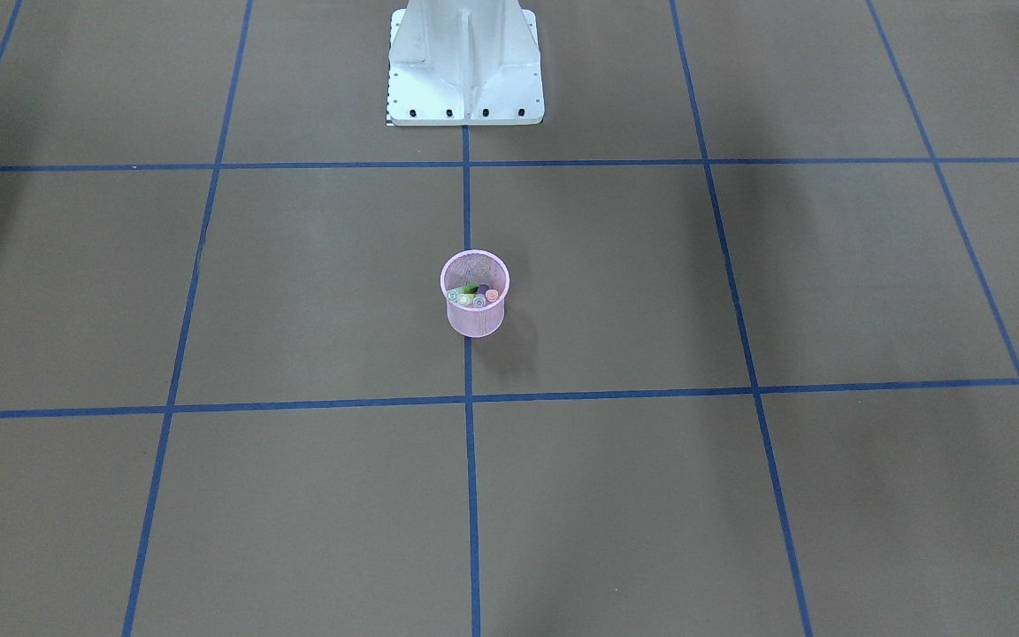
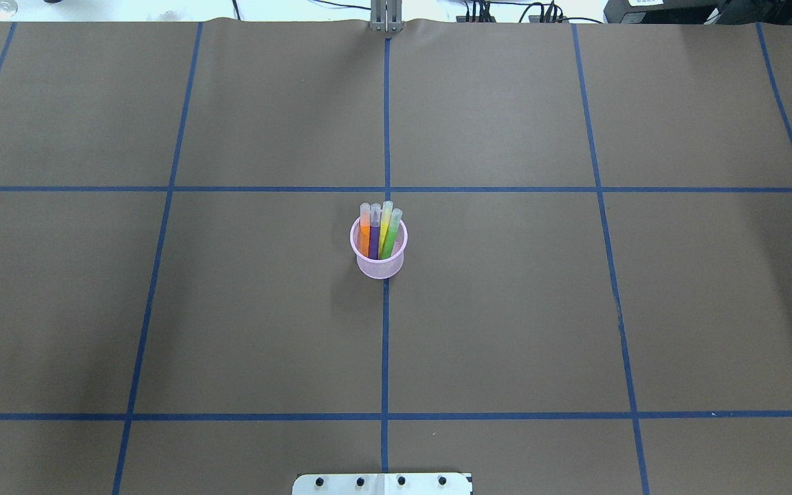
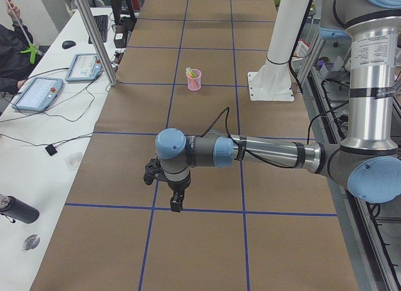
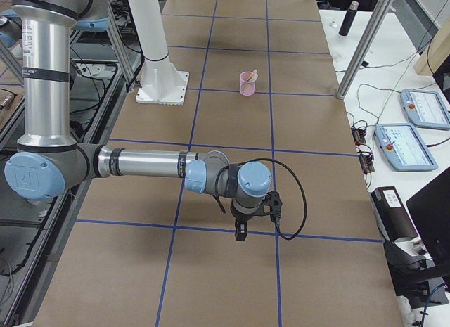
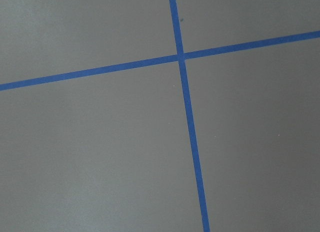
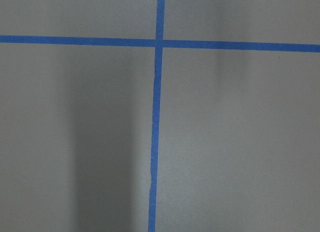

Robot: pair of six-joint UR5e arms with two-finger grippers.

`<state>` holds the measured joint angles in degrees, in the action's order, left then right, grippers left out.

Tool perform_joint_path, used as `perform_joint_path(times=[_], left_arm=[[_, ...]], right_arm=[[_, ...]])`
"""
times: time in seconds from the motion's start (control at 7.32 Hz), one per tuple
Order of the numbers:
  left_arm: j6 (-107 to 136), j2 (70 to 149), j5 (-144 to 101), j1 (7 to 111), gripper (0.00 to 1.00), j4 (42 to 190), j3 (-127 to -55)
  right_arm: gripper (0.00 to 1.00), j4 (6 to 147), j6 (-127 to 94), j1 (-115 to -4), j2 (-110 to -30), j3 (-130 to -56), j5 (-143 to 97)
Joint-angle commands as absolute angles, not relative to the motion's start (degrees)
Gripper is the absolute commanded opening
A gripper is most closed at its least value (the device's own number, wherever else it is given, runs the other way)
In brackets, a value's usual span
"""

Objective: Collect pens into pen holder

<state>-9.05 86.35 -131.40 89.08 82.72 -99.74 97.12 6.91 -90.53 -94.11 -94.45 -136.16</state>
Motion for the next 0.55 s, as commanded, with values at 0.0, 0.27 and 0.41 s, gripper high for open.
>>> perform_joint_path(times=[0.0, 0.27, 0.41], left_arm=[[-9.05, 86.66, -131.4, 89.03, 1.0, 82.71, -99.58], [-9.05, 86.66, -131.4, 89.03, 1.0, 82.97, -99.14], [-9.05, 86.66, -131.4, 89.03, 1.0, 82.97, -99.05]], right_arm=[[1.0, 97.12, 6.94, -90.53, -93.96, -94.31, -136.23], [1.0, 97.12, 6.86, -90.7, -93.87, -94.22, -136.23], [1.0, 97.12, 6.86, -90.62, -93.78, -94.22, -136.23]])
